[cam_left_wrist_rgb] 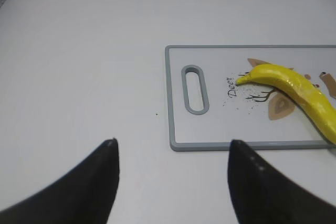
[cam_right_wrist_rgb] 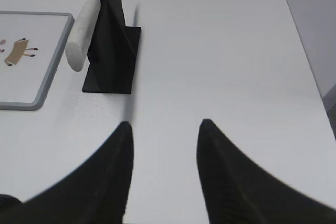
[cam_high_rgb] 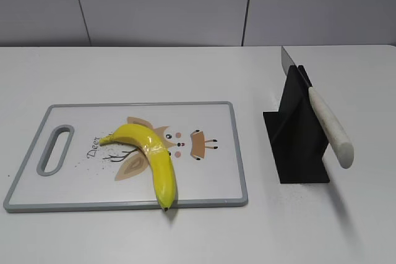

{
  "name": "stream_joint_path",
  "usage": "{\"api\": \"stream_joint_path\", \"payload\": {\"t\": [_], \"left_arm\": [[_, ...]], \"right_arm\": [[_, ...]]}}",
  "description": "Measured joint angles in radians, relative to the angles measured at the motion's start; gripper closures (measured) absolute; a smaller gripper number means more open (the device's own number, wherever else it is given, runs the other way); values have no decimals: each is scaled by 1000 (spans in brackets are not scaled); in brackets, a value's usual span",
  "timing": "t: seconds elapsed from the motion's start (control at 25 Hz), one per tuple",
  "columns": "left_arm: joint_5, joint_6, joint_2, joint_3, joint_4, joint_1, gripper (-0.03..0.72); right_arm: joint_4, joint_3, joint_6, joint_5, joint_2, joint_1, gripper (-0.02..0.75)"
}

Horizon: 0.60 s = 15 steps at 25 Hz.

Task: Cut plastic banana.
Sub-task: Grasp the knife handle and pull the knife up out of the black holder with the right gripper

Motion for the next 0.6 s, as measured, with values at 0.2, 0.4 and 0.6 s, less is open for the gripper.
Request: {"api": "stream_joint_path", "payload": {"t": [0.2,0.4,0.6], "left_arm": [[0,0,0,0,0,0,72],[0,0,0,0,0,0,93],[0,0,0,0,0,0,108]], "right_arm": [[0,0,0,0,0,0,405],[0,0,0,0,0,0,406],[0,0,0,0,0,0,408]]}}
